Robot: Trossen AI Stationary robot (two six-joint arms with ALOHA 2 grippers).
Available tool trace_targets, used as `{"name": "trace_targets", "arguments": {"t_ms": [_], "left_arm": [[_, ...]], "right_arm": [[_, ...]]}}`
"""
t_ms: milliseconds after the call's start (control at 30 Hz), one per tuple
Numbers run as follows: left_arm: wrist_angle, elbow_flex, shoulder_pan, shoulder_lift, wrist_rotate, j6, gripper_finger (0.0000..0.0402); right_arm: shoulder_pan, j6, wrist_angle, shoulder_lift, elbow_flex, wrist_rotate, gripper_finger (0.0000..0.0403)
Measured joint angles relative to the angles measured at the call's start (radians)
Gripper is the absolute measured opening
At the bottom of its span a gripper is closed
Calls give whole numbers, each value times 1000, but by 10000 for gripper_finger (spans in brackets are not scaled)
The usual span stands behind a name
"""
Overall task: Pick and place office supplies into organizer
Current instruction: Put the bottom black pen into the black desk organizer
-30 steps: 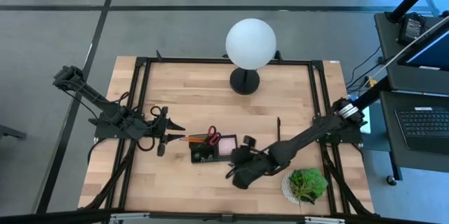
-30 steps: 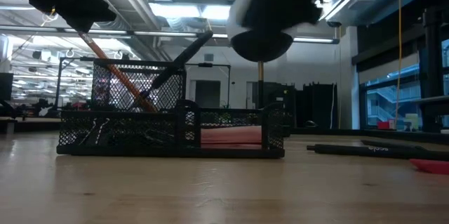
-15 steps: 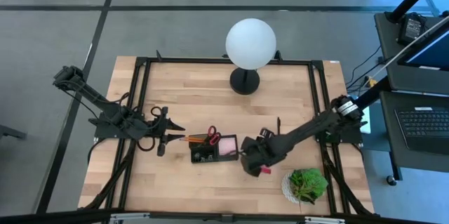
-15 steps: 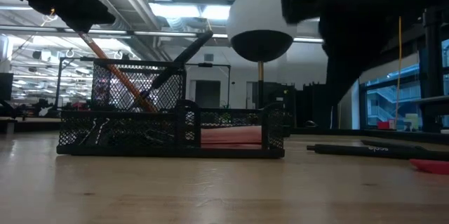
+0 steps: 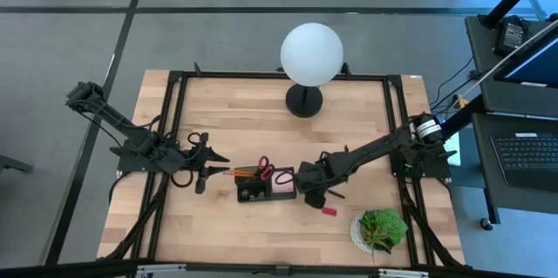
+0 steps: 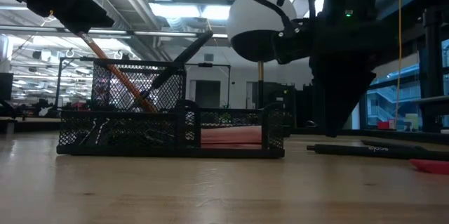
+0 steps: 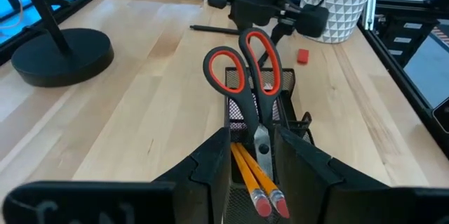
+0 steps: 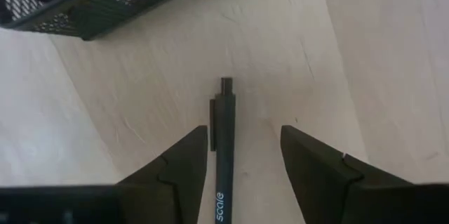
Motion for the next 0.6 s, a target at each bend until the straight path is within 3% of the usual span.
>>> {"name": "trace_targets", "arguments": {"t_ms": [600], "left_arm": [[-4,0,0,0,1,0,106]], "right_arm": [[-12,-77,17,0,0,-39,180]]}}
